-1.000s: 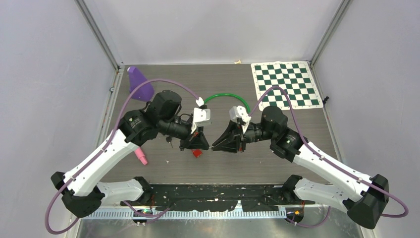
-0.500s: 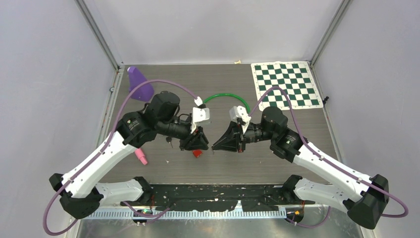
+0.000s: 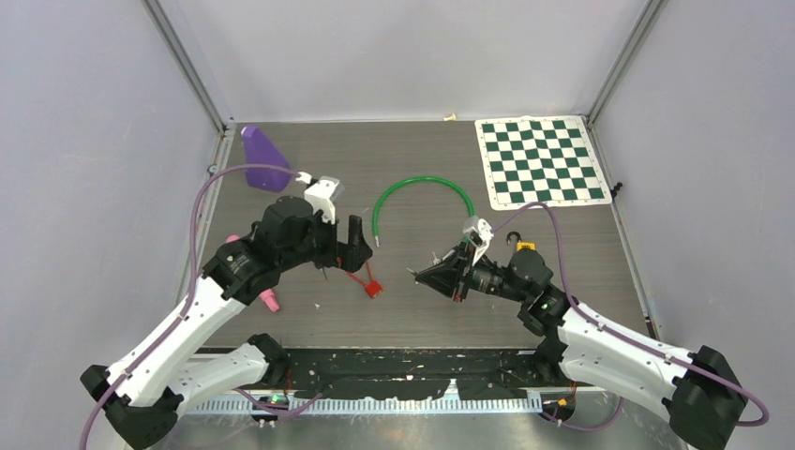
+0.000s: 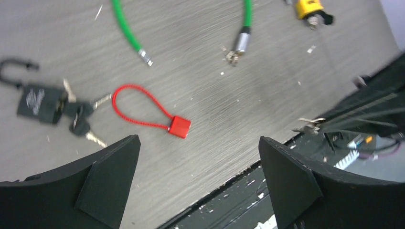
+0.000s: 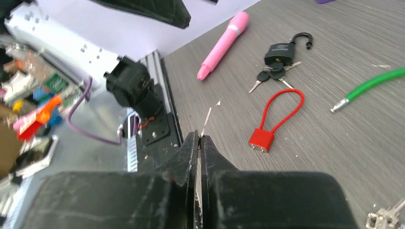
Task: Unlock with the key
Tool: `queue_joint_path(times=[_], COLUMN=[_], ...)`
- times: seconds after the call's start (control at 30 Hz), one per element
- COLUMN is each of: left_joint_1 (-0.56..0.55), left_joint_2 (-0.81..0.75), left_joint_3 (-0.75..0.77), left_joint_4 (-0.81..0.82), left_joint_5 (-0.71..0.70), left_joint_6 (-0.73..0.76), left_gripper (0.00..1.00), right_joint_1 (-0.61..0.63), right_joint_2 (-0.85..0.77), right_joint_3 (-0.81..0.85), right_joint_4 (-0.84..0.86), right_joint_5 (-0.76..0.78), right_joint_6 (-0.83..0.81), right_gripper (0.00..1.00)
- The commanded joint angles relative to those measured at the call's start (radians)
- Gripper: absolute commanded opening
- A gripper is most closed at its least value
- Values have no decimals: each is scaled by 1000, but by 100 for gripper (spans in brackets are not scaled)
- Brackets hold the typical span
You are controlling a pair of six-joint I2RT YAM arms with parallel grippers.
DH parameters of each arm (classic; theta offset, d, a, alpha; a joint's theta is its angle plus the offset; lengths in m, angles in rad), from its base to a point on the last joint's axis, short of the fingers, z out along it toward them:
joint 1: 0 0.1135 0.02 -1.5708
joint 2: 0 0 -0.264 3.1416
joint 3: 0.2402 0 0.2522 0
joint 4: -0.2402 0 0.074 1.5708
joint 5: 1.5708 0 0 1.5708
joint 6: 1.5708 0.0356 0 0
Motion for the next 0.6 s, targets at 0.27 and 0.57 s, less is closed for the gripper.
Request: queue_joint_path(times=[0.27,0.57], left_joint_1=[20,19], left_joint_2=[178,513], left_joint_3=[-140,17], left_joint_4=[-112,-253], left_joint_5=[-220,-214], left_joint_6=[-656,-842], left_gripper=[92,83], right_joint_1=[-2,-3], right_joint_2=[-92,-41], right_joint_3=[-225,-288], right_joint_4=[360,437], right_joint_5=[351,311], right_joint_6=[168,173], right_gripper=[5,5])
